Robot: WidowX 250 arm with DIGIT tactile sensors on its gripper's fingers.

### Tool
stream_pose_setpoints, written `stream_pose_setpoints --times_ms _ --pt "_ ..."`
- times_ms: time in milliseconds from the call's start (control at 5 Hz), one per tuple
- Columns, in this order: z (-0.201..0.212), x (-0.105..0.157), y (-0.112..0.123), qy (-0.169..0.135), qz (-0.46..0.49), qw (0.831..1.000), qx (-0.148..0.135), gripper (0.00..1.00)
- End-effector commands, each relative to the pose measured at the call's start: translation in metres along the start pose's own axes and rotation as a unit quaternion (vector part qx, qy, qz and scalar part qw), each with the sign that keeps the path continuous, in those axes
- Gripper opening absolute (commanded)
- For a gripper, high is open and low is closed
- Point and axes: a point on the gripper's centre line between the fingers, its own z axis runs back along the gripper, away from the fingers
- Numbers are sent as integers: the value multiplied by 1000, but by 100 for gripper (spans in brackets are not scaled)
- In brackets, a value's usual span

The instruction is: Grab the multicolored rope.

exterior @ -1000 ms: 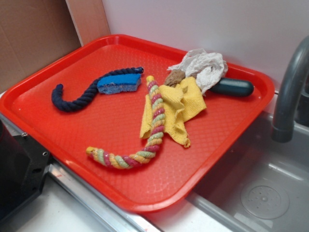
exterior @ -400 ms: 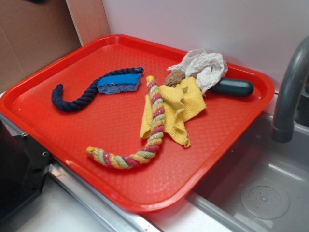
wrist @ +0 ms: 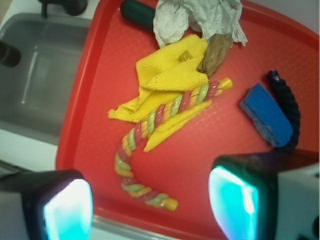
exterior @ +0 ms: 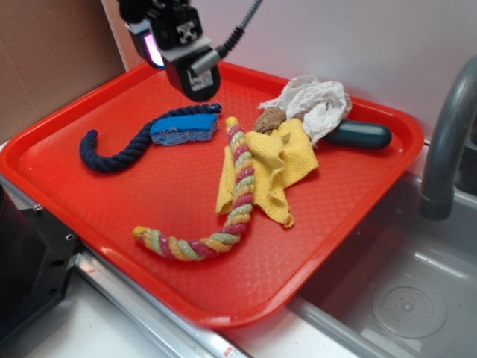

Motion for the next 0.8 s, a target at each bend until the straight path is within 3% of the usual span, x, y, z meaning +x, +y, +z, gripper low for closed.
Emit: stream_pose_setpoints --times_ms 0,200,400,600 --pt "-37 31 -26 18 -58 998 2 100" --pt "-70 42 -62 51 -116 992 27 100" --pt "-107 46 -101 76 -181 980 18 100" --pt "-101 29 -107 88 -186 978 28 100"
